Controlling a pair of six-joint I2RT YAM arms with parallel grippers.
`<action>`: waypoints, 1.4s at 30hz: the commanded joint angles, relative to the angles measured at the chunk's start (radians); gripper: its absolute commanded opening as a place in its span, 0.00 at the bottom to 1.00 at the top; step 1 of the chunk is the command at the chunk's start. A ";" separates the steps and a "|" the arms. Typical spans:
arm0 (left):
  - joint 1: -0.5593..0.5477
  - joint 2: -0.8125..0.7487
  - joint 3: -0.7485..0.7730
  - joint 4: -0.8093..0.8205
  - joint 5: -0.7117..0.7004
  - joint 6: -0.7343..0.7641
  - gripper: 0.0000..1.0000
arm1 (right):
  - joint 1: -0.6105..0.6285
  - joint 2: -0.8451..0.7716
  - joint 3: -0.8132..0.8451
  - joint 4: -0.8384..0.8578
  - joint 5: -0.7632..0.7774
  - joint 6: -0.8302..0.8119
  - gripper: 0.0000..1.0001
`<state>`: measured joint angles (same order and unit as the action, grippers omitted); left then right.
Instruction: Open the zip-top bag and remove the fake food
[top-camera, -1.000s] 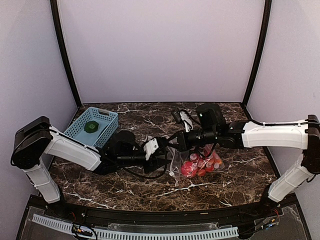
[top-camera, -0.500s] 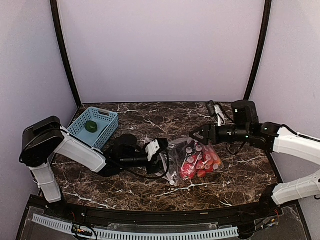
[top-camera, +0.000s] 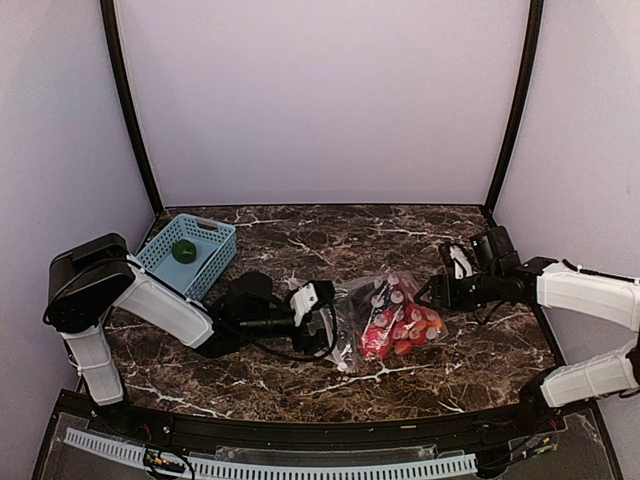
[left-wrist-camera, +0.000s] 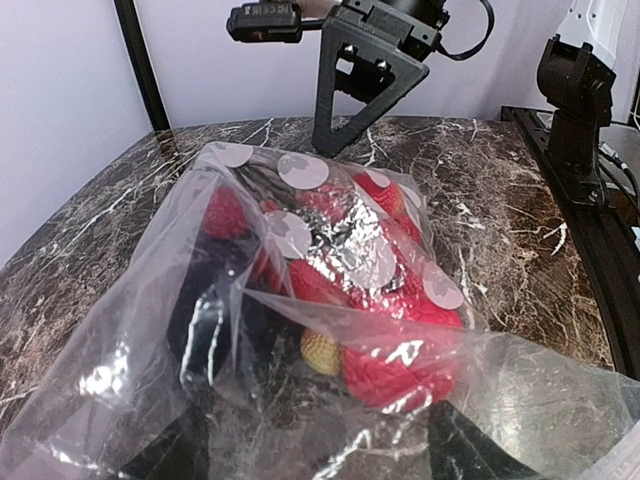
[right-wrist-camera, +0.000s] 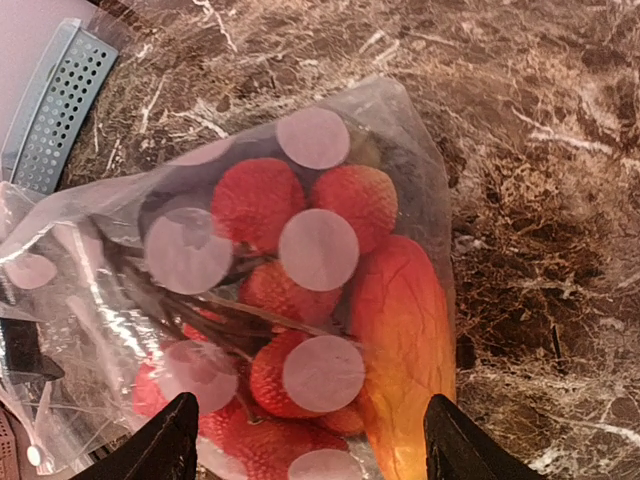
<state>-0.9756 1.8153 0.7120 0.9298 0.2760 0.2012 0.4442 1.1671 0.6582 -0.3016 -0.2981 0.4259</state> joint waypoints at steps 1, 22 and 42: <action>-0.006 0.015 -0.018 0.026 0.033 0.003 0.75 | -0.042 0.072 -0.030 0.064 -0.063 -0.039 0.75; -0.005 0.068 -0.048 0.101 0.000 0.001 0.80 | -0.069 0.214 0.013 0.176 -0.256 -0.053 0.14; -0.005 0.086 -0.037 0.107 -0.015 0.006 0.81 | -0.133 0.221 -0.128 0.217 -0.344 -0.020 0.71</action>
<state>-0.9756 1.8862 0.6781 1.0210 0.2672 0.2031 0.3130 1.3682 0.5488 -0.1440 -0.5663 0.3901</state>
